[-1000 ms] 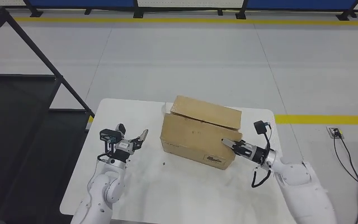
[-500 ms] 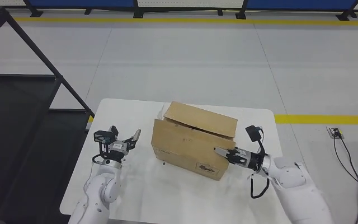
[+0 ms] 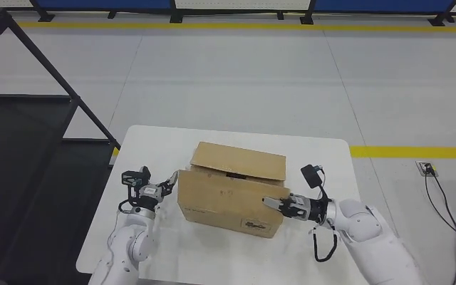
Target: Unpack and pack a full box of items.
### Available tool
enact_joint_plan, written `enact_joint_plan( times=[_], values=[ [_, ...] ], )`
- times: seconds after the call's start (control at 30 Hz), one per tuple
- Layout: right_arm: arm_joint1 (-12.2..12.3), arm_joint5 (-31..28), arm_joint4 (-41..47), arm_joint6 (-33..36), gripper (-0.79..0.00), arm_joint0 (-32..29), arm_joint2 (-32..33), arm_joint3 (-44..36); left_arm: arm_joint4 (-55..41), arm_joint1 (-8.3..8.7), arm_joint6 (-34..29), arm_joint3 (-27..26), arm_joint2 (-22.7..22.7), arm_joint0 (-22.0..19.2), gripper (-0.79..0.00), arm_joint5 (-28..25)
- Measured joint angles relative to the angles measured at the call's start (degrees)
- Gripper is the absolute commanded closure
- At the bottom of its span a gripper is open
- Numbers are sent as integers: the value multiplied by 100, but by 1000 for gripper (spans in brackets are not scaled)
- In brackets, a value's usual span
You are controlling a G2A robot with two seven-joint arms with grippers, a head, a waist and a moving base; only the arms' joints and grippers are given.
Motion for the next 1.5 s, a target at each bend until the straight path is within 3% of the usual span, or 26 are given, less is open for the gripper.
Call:
enact_joint_plan(
  times=[0.03,0.07,0.1,0.17,0.2,0.27,0.77,1.07,1.3,1.5],
  values=[
    [16,-13,-6,-13,-345,7,-10,8,13,0,-7,3,13,15,-785,-15],
    [29,-24,-8,-24,-517,13,-21,12,22,-1,-10,4,24,31,-785,-27],
    [45,-36,-6,-36,-594,18,-33,15,36,-1,-11,4,38,56,-785,-38],
    [68,-56,5,-56,-650,19,-47,15,57,-1,-12,-11,55,100,-785,-61],
    [82,-65,9,-65,-742,17,-52,12,78,1,-9,-30,61,137,-785,-75],
    [102,-80,8,-81,-785,11,-56,4,91,5,6,-66,57,199,-785,-81],
    [266,5,-271,-731,-785,-301,435,-353,304,65,-13,-728,14,860,-785,-401],
    [327,1069,-2114,-2153,-785,-886,1148,-1392,439,99,-13,-1022,3,1063,-785,-616],
    [322,2398,-4149,-3260,-785,-1314,1373,-2194,271,108,42,-1076,-106,1124,-785,-554],
    [323,2242,-4073,-3180,-785,-1320,1363,-2200,-43,105,101,-1162,-271,1133,-785,-376]
  ],
)
